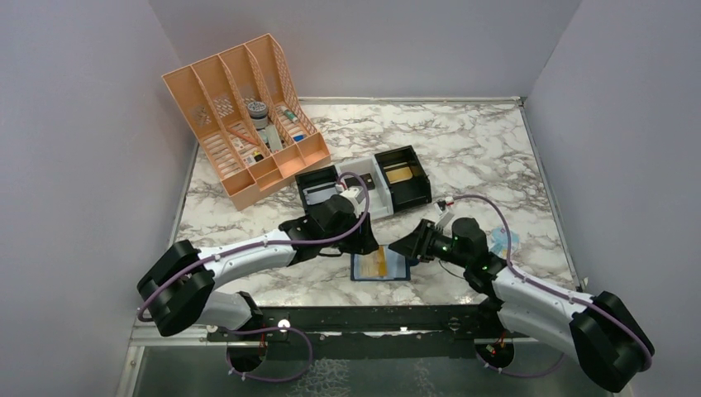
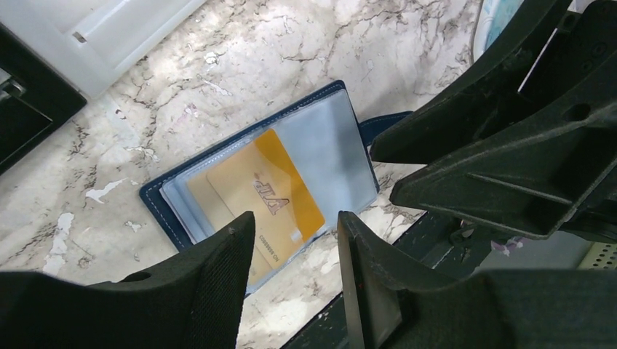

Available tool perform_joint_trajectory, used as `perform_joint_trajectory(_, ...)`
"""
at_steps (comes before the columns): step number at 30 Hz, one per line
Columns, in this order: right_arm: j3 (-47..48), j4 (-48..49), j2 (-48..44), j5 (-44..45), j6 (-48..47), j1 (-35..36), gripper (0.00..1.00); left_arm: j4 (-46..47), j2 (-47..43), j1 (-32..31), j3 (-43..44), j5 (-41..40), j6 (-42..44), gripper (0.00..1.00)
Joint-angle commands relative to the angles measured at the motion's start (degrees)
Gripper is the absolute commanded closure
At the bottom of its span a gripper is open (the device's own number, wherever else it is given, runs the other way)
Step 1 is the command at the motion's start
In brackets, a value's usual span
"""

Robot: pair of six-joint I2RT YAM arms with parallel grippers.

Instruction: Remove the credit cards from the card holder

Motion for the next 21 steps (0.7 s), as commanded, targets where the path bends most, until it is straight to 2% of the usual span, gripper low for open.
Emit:
perform_joint_trajectory(1, 1.50, -1.22, 3.34, -0.23, 0.18, 0.24, 0.58, 1.89, 1.05, -0.67, -0.63, 1.95, -0.80, 0.53)
perform_joint_trajectory(14, 4.40, 6.90, 17.40, -10.81, -0.93, 0.24, 0.63, 2.88, 5.80, -2.84, -2.06, -0.51, -1.31, 0.62)
perform_joint_trajectory(16, 5.82, 6.85, 19.05, -11.99, -1.58, 0.24, 0.67, 2.94, 6.21, -3.01, -2.12, -1.05, -1.21, 0.64)
perform_joint_trajectory(21, 8.29, 4.26, 22.39, -11.26, -1.81, 0.24, 0.69, 3.23, 8.55, -3.27, -3.72, -3.72, -2.03, 0.72)
